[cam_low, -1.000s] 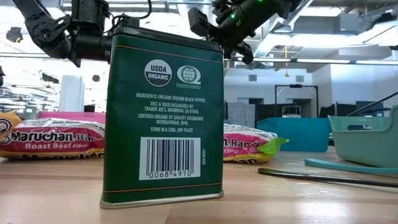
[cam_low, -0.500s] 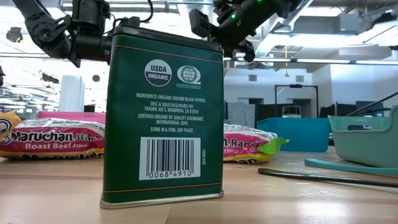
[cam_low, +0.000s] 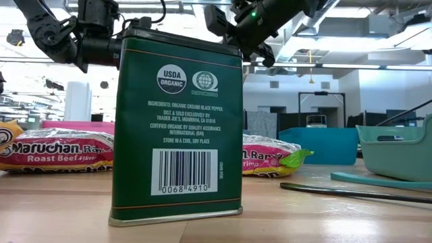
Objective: Pick & Place Food Item
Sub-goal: Put the orange noodle pack into the red bin
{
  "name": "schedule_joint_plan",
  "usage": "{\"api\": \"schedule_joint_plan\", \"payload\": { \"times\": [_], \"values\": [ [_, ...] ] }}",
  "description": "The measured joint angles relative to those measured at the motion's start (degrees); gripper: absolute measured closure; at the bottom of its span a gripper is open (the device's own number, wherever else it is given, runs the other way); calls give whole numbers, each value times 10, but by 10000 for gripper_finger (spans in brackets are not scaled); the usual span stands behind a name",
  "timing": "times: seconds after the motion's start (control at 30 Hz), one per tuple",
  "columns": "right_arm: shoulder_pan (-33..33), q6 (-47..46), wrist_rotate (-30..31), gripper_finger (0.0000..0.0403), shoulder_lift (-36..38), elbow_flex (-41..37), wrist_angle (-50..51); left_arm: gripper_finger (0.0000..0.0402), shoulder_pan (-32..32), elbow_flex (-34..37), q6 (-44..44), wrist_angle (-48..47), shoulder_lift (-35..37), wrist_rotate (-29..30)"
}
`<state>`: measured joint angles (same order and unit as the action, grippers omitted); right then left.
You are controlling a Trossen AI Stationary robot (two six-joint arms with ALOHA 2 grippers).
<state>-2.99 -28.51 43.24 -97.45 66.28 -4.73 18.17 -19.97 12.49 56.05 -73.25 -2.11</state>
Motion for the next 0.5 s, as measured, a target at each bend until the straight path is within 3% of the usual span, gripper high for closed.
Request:
{"api": "schedule_joint_plan", "payload": {
  "times": [0.33, 0.5],
  "values": [
    [1, -7, -4, 403, -3, 0, 0, 119, -2, 0, 0, 5, 0, -13],
    [1, -14, -4, 403, -3, 0, 7, 151, -2, 0, 0, 5, 0, -13]
  ]
}}
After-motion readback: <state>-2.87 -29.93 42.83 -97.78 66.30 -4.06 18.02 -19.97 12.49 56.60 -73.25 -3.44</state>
